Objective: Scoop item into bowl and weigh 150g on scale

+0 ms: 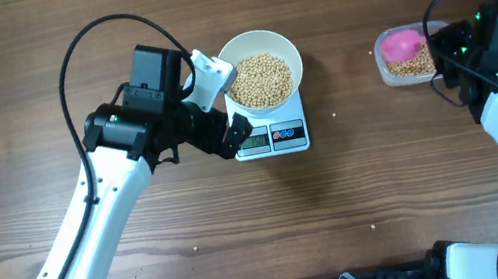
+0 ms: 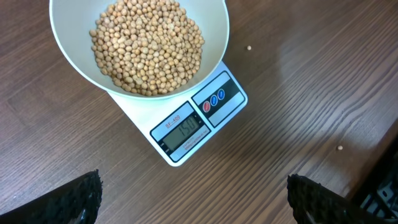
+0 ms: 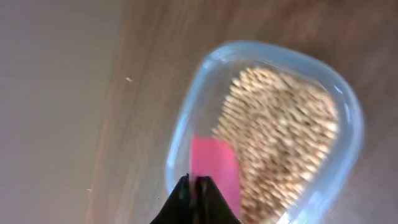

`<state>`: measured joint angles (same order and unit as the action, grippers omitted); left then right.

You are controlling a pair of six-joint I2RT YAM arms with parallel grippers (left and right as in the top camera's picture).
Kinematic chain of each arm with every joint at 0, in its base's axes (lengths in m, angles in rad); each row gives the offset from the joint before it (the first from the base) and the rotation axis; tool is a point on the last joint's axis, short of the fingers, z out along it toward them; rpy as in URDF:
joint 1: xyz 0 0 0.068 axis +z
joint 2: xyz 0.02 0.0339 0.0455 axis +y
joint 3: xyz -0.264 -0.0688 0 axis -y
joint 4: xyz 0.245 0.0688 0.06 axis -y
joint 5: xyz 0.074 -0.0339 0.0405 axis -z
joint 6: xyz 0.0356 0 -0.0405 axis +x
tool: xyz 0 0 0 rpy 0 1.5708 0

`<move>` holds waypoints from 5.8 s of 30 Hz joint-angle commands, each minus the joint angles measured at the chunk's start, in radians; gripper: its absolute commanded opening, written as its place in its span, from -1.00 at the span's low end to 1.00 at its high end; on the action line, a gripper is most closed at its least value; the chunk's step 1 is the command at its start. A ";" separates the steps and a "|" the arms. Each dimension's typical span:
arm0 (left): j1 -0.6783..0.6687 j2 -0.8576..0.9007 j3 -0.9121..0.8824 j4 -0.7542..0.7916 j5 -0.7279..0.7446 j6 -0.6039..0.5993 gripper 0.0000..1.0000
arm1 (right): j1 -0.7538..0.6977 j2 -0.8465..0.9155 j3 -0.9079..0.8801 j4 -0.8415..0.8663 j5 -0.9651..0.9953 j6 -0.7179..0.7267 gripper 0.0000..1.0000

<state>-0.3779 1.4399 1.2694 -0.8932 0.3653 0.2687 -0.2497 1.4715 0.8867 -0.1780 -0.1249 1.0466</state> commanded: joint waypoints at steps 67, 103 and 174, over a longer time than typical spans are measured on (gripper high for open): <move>-0.001 -0.004 0.010 0.001 0.008 0.016 1.00 | 0.335 -1.468 -0.806 0.163 -0.024 -1.139 1.00; -0.001 -0.004 0.010 0.001 0.008 0.016 1.00 | 0.460 -1.468 -0.882 0.184 0.020 -1.097 1.00; 0.624 -1.437 -1.263 0.822 -0.285 -0.666 1.00 | 0.460 -1.468 -0.882 0.184 0.021 -1.097 0.99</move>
<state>0.2531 0.0128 0.0139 -0.0704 0.0940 -0.4129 0.2070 0.0128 0.0067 0.0036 -0.1215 -0.0639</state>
